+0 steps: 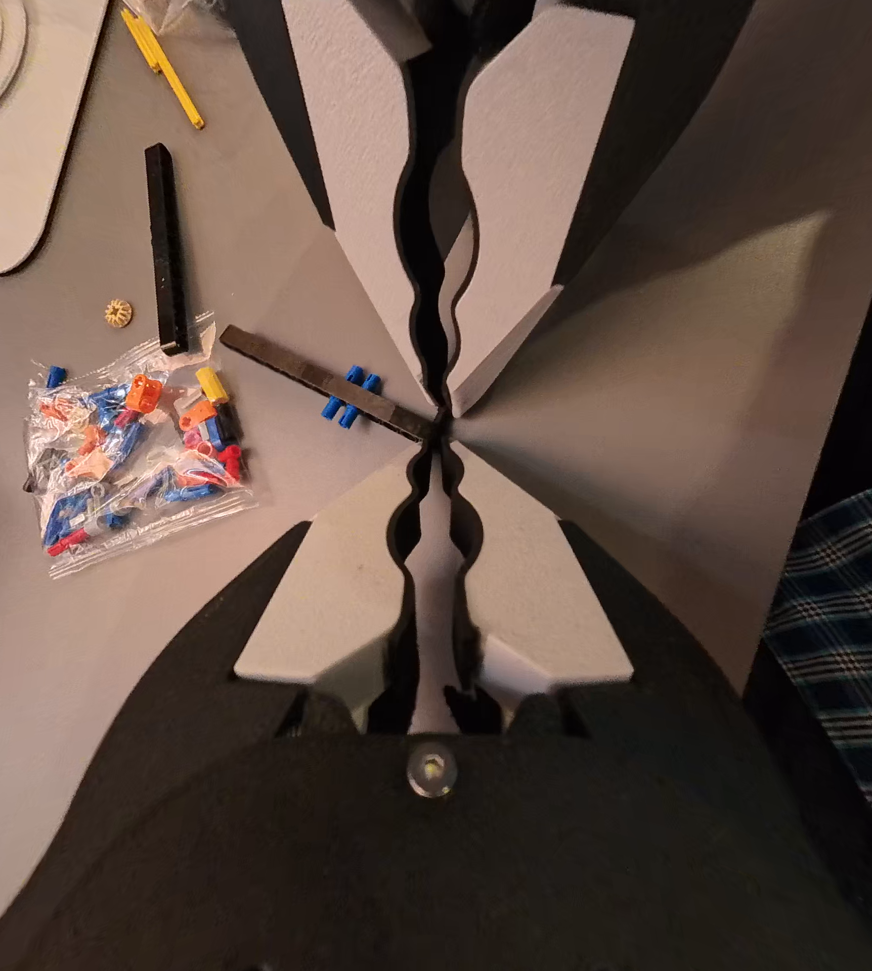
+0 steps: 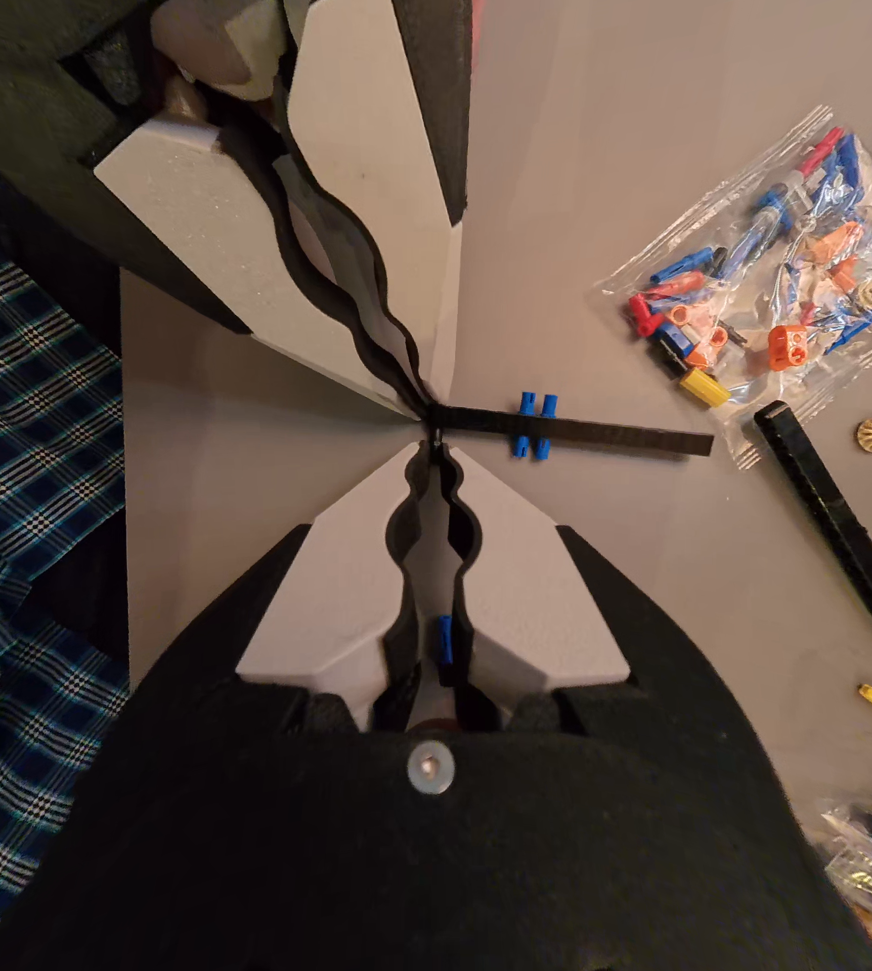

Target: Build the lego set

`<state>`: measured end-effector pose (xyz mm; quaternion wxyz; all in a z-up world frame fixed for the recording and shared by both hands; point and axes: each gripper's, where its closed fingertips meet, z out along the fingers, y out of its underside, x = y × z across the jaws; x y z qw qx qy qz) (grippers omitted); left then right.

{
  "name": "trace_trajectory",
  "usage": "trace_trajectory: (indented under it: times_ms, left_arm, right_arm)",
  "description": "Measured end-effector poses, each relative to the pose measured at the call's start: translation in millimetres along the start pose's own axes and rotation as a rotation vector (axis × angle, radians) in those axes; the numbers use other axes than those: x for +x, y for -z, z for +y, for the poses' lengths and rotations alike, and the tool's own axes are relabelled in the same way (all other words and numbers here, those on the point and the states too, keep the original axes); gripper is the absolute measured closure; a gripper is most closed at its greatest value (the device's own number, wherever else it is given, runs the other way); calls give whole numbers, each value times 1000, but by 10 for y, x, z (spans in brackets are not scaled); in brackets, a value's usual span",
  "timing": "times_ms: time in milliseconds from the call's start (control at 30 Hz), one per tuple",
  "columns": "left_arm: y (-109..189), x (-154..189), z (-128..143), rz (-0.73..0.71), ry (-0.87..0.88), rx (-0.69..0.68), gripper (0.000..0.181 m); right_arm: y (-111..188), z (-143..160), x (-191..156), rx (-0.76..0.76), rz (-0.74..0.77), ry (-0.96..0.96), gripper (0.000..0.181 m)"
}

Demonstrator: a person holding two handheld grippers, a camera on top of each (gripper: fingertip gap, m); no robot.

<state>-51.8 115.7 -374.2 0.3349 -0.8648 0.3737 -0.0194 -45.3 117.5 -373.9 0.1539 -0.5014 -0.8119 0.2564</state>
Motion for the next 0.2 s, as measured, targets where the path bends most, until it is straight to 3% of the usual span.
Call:
trace_trajectory:
  times_ms: [200]
  left_arm:
    - [-10, -13, 6, 40, 89, 50, 181]
  right_arm:
    - [1, -2, 25, 32, 15, -18, 181]
